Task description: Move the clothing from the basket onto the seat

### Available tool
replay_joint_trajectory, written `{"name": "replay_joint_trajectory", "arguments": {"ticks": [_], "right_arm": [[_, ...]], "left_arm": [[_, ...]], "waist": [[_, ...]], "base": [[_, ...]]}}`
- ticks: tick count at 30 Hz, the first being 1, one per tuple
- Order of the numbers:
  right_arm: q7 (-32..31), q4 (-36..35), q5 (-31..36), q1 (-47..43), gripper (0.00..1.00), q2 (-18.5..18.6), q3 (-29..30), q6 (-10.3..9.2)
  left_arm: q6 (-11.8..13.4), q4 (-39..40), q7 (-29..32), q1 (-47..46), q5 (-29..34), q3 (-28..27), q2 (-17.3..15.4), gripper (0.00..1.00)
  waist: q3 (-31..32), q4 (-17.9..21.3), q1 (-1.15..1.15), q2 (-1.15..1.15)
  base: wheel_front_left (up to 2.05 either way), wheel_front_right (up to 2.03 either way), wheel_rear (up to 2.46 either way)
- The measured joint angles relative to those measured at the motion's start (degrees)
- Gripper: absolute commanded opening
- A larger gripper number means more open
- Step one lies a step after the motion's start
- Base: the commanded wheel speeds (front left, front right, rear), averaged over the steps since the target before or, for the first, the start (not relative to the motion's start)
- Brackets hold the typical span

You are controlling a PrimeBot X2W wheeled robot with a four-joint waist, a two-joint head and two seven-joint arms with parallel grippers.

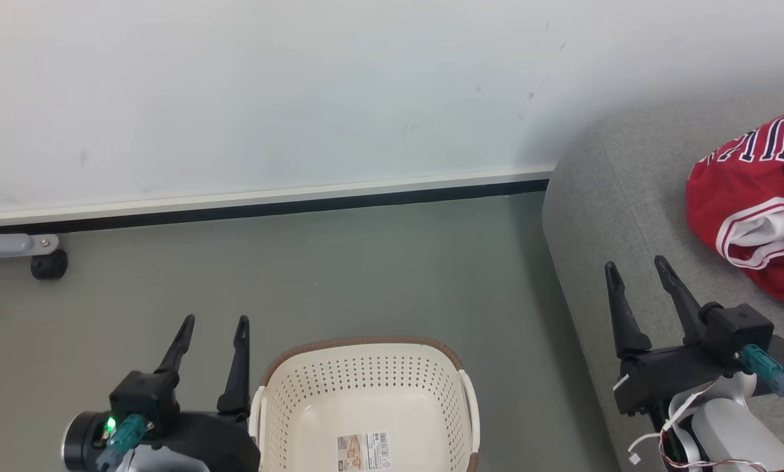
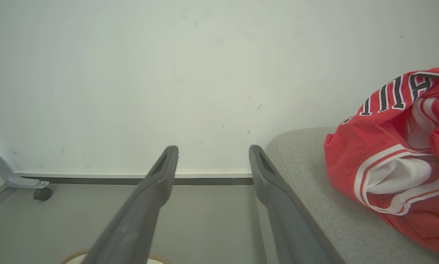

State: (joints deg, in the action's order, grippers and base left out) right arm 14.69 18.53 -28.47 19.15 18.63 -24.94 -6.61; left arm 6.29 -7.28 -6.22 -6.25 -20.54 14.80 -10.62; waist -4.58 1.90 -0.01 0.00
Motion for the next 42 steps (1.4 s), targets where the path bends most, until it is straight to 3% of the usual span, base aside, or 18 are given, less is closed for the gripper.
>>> {"name": "replay_joint_trajectory", "arguments": {"ticks": [15, 40, 41, 42], "right_arm": [[-0.6, -3.4, 0.9, -2.9, 1.00, 0.2, 1.8, -0.46], [-2.5, -5.6, 2.3, -4.6, 1.00, 0.0, 3.9, -0.53], [-2.5, -5.6, 2.3, -4.6, 0.00, 0.0, 3.9, -0.53], [-2.5, -5.4, 2.3, -4.6, 0.00, -0.1, 3.8, -0.52]], "left_arm": [[0.8, -0.1, -0.6, 1.9, 0.0, -4.8, 0.3, 1.00], [0.8, -2.0, -0.7, 2.0, 2.1, -5.7, 1.1, 1.00], [0.8, -2.0, -0.7, 2.0, 2.1, -5.7, 1.1, 0.00], [0.8, -2.3, -0.7, 2.0, 2.1, -5.7, 1.2, 0.00]], "waist": [[1.0, -0.6, 0.01, 0.00], [1.1, -0.6, 0.01, 0.01], [1.1, -0.6, 0.01, 0.01], [1.2, -0.6, 0.01, 0.01]], "base": [[0.00, 0.00, 0.00], [0.00, 0.00, 0.00], [0.00, 0.00, 0.00], [0.00, 0.00, 0.00]]}}
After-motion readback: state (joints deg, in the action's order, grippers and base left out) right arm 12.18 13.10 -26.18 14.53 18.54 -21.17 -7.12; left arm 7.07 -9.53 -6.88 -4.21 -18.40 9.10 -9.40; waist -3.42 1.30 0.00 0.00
